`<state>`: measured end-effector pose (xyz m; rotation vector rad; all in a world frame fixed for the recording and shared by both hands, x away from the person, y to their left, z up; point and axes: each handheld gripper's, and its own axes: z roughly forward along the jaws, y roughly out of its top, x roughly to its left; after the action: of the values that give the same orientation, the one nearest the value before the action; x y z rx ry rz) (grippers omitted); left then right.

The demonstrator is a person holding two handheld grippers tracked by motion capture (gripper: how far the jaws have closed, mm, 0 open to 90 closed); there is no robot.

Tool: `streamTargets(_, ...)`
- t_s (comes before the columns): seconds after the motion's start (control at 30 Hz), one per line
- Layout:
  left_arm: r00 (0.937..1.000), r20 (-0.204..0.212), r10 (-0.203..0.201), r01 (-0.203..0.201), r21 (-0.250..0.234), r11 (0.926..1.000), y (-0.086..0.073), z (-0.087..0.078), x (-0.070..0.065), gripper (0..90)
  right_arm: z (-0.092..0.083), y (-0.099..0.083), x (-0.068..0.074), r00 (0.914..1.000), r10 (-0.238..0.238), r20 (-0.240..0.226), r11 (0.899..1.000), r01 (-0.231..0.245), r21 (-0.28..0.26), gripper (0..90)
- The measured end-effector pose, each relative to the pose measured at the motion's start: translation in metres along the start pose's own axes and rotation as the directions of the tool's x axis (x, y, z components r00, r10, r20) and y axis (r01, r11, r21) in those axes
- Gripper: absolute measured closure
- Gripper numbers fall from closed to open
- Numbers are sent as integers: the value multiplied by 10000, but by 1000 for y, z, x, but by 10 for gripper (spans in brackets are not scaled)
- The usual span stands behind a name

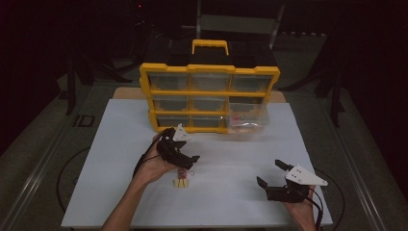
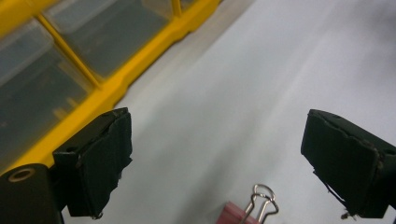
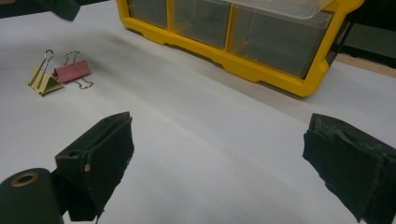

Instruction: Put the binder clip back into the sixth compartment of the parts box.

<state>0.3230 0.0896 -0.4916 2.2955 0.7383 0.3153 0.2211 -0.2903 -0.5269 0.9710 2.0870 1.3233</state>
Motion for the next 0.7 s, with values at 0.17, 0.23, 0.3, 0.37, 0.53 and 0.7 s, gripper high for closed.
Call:
streamTargets(0.17,10000,13,-56,56,268,9996,-11,5,-5,97,-1,0,0,10000,38,31,10000,-38,1,79)
streamTargets(0.23,10000,-7,-86,86,360,9993,-16,7,-7,102,-1,0,0,10000,32,33,10000,-32,-3,80)
streamTargets(0.3,9999,-47,-142,144,494,9987,-21,10,-9,111,-1,0,0,10000,13,30,10000,-13,-13,80)
streamTargets(0.37,9999,-36,-150,152,624,9979,-25,12,-9,120,-1,0,0,10000,42,27,10000,-42,-3,80)
streamTargets(0.53,9996,-100,-247,255,916,9955,-35,16,-8,156,-1,0,0,10000,24,45,10000,-24,-31,79)
streamTargets(0.7,9991,23,-423,419,935,9947,-40,11,-3,283,-1,0,0,10000,26,49,10000,-26,-14,80)
